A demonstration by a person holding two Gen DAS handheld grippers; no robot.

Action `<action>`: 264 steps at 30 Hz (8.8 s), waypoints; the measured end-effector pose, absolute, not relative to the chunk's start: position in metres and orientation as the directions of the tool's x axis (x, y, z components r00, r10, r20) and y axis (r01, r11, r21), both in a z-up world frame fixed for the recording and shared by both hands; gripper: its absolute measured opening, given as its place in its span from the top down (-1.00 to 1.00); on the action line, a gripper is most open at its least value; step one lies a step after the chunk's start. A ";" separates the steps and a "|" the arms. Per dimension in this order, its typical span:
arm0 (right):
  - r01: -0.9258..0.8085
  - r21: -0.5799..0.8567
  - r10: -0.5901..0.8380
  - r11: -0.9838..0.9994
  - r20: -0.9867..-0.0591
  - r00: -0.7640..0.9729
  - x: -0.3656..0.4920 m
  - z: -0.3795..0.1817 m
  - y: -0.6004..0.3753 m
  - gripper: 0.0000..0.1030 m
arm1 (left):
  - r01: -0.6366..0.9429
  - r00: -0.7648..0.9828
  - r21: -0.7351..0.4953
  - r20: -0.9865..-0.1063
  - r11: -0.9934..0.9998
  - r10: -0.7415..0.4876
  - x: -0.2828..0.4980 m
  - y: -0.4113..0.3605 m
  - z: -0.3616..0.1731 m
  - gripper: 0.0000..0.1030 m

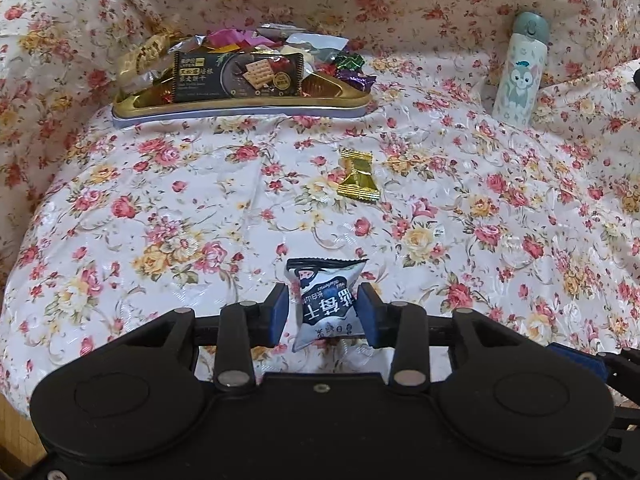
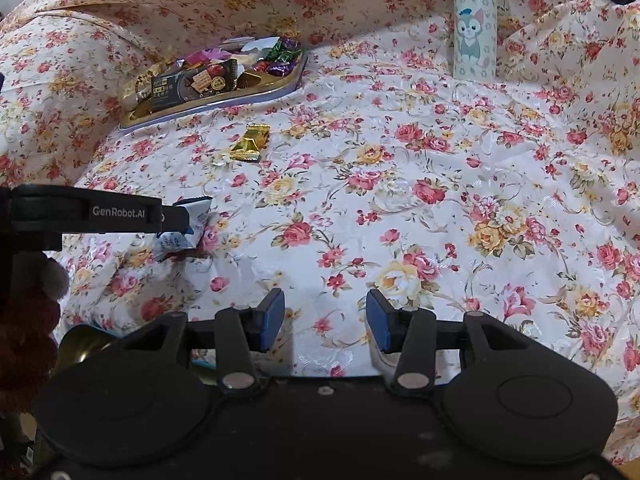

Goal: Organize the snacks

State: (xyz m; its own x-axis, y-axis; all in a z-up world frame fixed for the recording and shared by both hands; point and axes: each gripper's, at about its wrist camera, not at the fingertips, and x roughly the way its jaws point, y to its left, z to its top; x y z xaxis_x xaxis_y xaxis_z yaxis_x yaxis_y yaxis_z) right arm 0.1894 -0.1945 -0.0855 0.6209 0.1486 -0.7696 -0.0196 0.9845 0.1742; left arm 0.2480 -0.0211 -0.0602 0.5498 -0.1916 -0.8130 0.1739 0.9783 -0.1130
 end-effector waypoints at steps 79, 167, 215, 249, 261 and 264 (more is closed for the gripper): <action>-0.089 0.098 0.132 0.991 -0.714 0.688 0.364 -0.103 -0.124 0.58 | 0.062 0.574 -0.244 -0.785 0.968 -0.235 0.271 0.029 -0.083 0.14; -0.064 0.249 0.212 0.966 -0.631 0.746 0.028 -0.053 -0.201 0.58 | 0.251 0.348 -0.149 -0.908 0.956 -0.233 0.043 -0.039 -0.049 0.23; -0.109 0.104 0.149 0.989 -0.762 0.631 0.086 -0.094 -0.167 0.57 | 0.086 0.518 -0.028 -0.853 0.996 -0.069 0.038 -0.016 -0.037 0.21; -0.096 0.062 0.112 0.993 -0.720 0.685 -0.014 -0.041 -0.172 -0.04 | 0.063 0.577 0.001 -0.816 0.998 -0.035 0.028 -0.001 -0.025 0.21; -0.089 0.073 0.114 0.993 -0.734 0.669 -0.015 -0.047 -0.171 -0.04 | 0.048 0.581 0.009 -0.814 0.999 -0.021 0.022 0.000 -0.024 0.21; -0.088 0.077 0.116 0.993 -0.739 0.664 -0.015 -0.049 -0.171 -0.04 | 0.044 0.582 0.015 -0.813 0.999 -0.014 0.021 0.000 -0.024 0.21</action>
State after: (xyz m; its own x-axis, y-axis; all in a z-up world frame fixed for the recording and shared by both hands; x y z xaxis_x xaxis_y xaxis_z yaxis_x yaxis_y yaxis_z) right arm -0.0148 -0.1706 -0.0486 0.6639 0.1156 -0.7388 -0.0876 0.9932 0.0767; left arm 0.0211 0.0004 -0.0239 0.5816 -0.0139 -0.8134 0.0443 0.9989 0.0146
